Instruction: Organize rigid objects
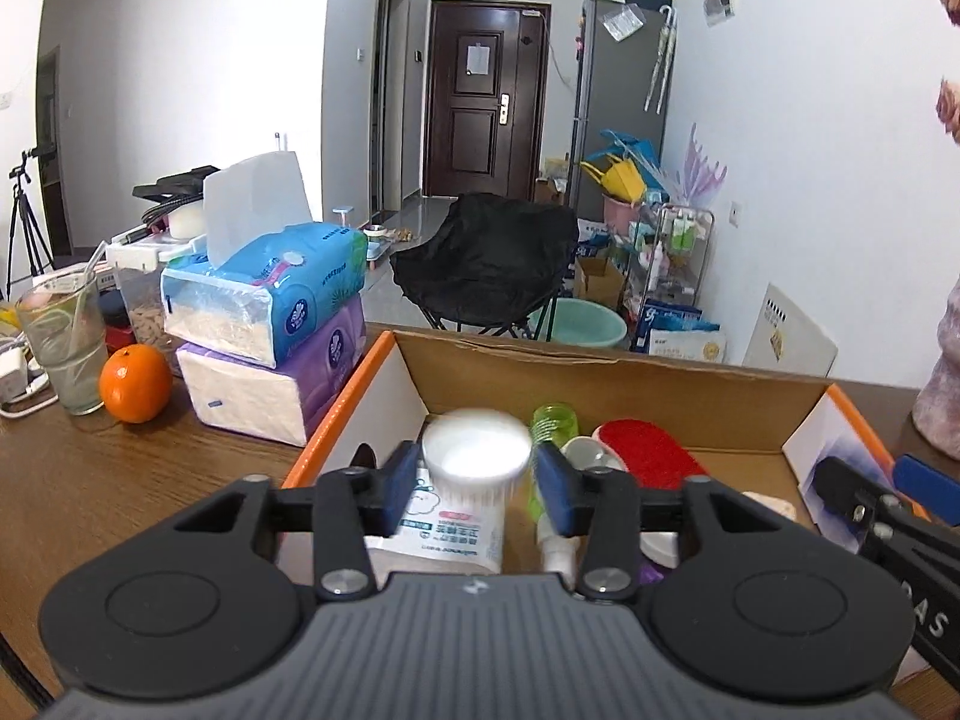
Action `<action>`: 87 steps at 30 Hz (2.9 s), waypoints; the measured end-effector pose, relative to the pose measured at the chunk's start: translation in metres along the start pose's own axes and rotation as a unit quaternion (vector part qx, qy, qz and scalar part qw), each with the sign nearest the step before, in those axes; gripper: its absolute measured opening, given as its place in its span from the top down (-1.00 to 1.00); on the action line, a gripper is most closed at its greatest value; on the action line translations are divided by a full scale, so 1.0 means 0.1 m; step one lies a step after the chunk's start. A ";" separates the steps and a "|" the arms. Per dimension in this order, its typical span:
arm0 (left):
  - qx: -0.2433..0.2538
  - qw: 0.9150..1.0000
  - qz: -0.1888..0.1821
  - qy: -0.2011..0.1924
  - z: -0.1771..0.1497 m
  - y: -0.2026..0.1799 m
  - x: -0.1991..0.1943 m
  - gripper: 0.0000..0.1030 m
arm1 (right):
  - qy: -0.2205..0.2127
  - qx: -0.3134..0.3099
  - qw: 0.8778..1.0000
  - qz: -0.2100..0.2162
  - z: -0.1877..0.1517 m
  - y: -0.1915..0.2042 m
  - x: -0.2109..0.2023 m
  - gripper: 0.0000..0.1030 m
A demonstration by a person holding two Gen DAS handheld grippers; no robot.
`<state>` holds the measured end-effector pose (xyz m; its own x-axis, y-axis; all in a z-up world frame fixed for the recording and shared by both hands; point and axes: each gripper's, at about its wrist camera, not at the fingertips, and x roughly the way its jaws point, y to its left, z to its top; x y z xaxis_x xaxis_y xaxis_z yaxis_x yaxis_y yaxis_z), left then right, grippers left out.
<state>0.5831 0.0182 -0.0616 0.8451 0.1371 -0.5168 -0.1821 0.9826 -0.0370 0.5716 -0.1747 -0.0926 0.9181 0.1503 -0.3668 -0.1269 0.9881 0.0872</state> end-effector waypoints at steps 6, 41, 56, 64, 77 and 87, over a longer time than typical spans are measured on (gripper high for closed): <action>0.000 1.000 0.010 -0.023 0.05 0.11 -0.07 -1.00 | 0.006 -0.019 1.000 -0.002 0.05 -0.01 -0.04 -1.00; 0.014 0.998 -0.017 -0.050 -0.66 0.49 -2.70 -1.00 | -0.018 -0.020 1.000 -0.015 -0.06 0.03 -2.72 -1.00; 0.046 0.996 -0.042 -0.068 -1.53 0.56 -4.16 -1.00 | -0.039 -0.024 0.999 -0.028 -0.66 0.13 -4.45 -1.00; 0.038 0.996 -0.043 -0.066 -1.94 0.70 -4.66 -1.00 | -0.055 -0.035 0.997 -0.032 -0.90 0.23 -5.09 -1.00; 0.039 0.995 -0.043 -0.077 -2.13 0.74 -4.98 -1.00 | -0.059 -0.038 0.997 -0.032 -1.09 0.28 -5.45 -1.00; 0.041 0.995 -0.045 -0.079 -2.15 0.73 -5.01 -1.00 | -0.060 -0.038 0.997 -0.034 -1.11 0.27 -5.49 -1.00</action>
<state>0.0389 -0.0060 0.0109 0.9255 0.0605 -0.3738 -0.0663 0.9978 -0.0026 0.0228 -0.2268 0.0084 0.9633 0.0828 -0.2552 -0.0873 0.9962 -0.0063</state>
